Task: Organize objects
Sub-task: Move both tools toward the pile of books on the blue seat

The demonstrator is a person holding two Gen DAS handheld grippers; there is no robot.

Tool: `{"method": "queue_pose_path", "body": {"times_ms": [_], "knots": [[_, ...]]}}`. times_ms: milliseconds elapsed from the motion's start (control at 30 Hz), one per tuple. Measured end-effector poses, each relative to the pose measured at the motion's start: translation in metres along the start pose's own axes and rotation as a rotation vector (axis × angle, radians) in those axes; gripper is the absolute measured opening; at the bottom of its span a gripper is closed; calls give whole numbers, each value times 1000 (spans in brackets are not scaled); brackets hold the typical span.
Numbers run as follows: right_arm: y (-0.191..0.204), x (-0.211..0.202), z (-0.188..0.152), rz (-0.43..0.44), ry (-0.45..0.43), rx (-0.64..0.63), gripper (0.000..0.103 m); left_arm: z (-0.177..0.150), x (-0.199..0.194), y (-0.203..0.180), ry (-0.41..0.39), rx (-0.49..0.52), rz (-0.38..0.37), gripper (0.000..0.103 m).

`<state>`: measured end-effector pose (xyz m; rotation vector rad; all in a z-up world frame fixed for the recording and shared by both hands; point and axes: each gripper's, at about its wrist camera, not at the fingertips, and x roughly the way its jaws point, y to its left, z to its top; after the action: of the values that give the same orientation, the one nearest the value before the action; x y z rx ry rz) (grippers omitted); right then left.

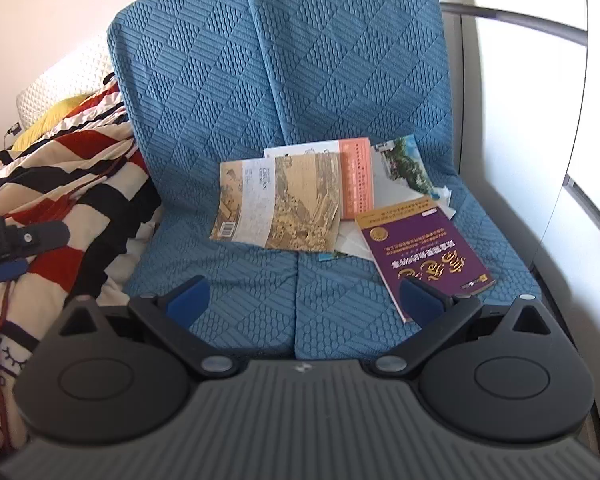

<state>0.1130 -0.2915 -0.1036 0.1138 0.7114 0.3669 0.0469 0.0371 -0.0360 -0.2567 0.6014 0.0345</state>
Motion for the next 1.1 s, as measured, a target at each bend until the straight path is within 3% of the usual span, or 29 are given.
{"method": "queue_pose_path", "body": {"times_ms": [233,1100], "knots": [[-4,10,-4,-47,16,6,103,-5,17,3,50,-1,-11,103],[2,23,3,16,47,15,103,-2,26,2,54,-1,-16,103]]}}
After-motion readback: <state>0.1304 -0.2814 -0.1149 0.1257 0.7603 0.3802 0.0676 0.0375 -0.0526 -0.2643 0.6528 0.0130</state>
